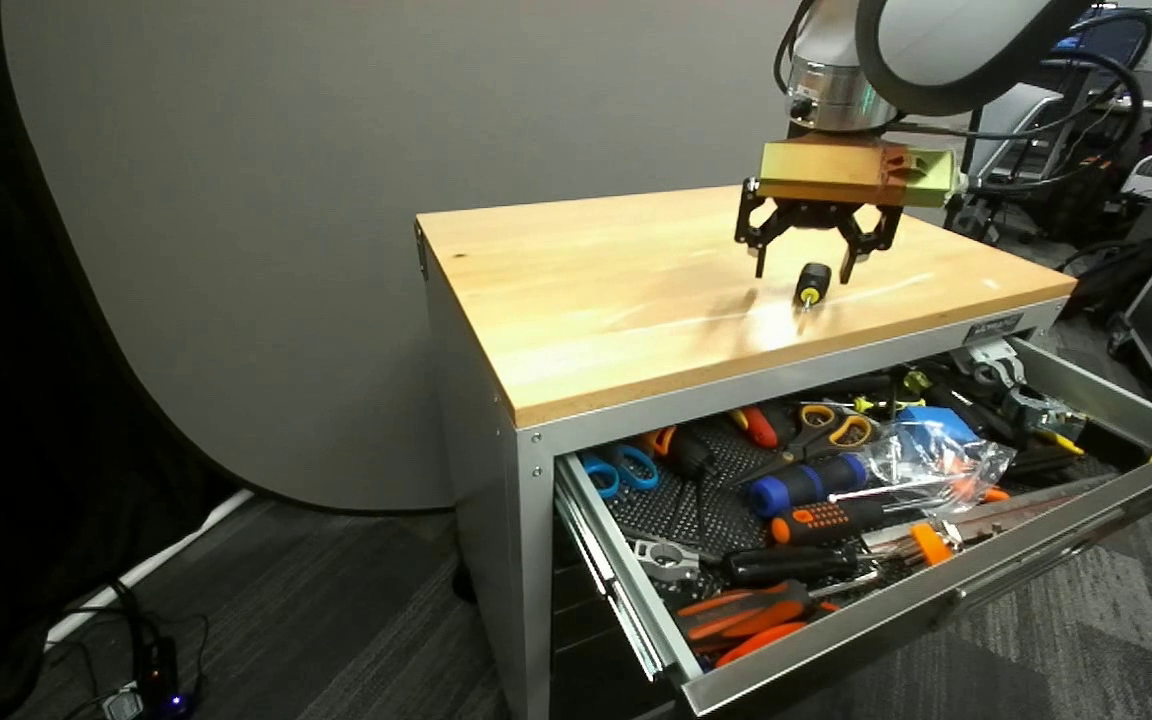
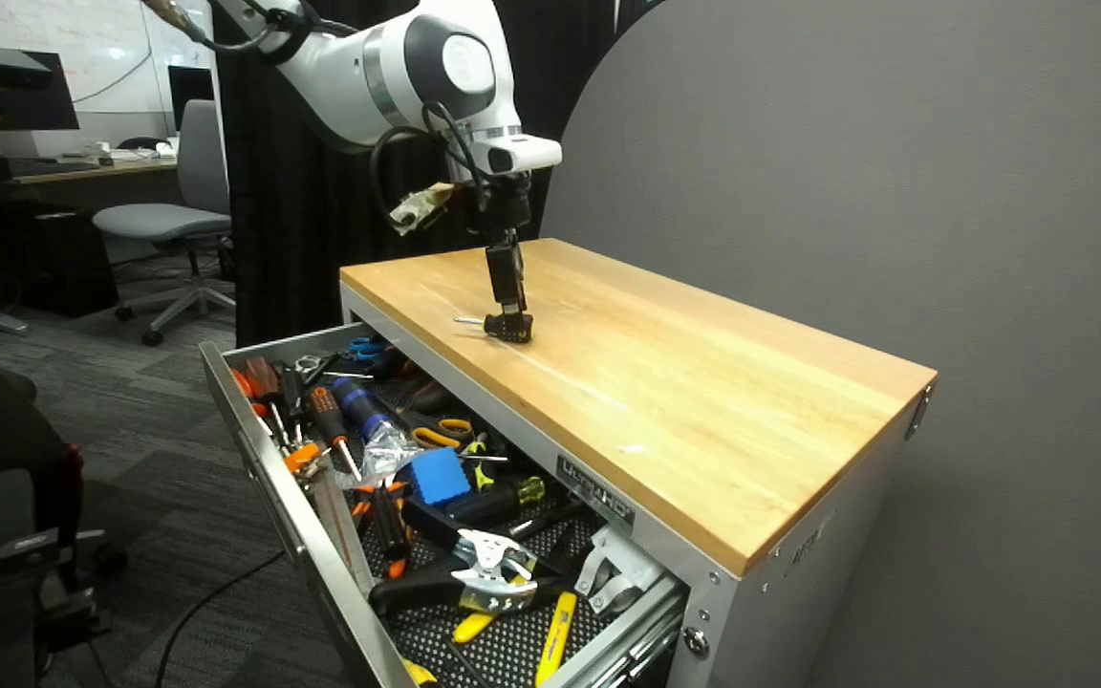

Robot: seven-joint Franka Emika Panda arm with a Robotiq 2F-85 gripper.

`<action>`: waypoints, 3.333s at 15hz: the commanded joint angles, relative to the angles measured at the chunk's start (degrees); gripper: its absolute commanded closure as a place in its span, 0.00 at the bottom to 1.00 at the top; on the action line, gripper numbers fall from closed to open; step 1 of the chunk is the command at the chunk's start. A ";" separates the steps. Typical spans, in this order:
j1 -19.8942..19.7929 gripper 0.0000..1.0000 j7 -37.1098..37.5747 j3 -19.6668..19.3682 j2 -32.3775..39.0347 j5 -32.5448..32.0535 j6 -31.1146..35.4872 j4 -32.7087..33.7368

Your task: Put the black screwdriver inside the open topmost drawer, close the open drawer

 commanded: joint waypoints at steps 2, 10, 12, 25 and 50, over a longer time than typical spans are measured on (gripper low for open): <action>-0.10 0.51 -0.22 0.02 1.03 0.17 -2.51 2.36; -2.98 0.86 -6.94 1.65 -1.95 3.19 -5.60 -0.25; -4.24 0.86 -11.39 2.47 -4.51 4.94 -7.24 -3.17; -6.30 0.87 -16.01 4.85 -15.81 10.34 -0.96 -24.94; -13.63 0.51 -47.99 5.56 -20.70 16.04 -21.75 -38.59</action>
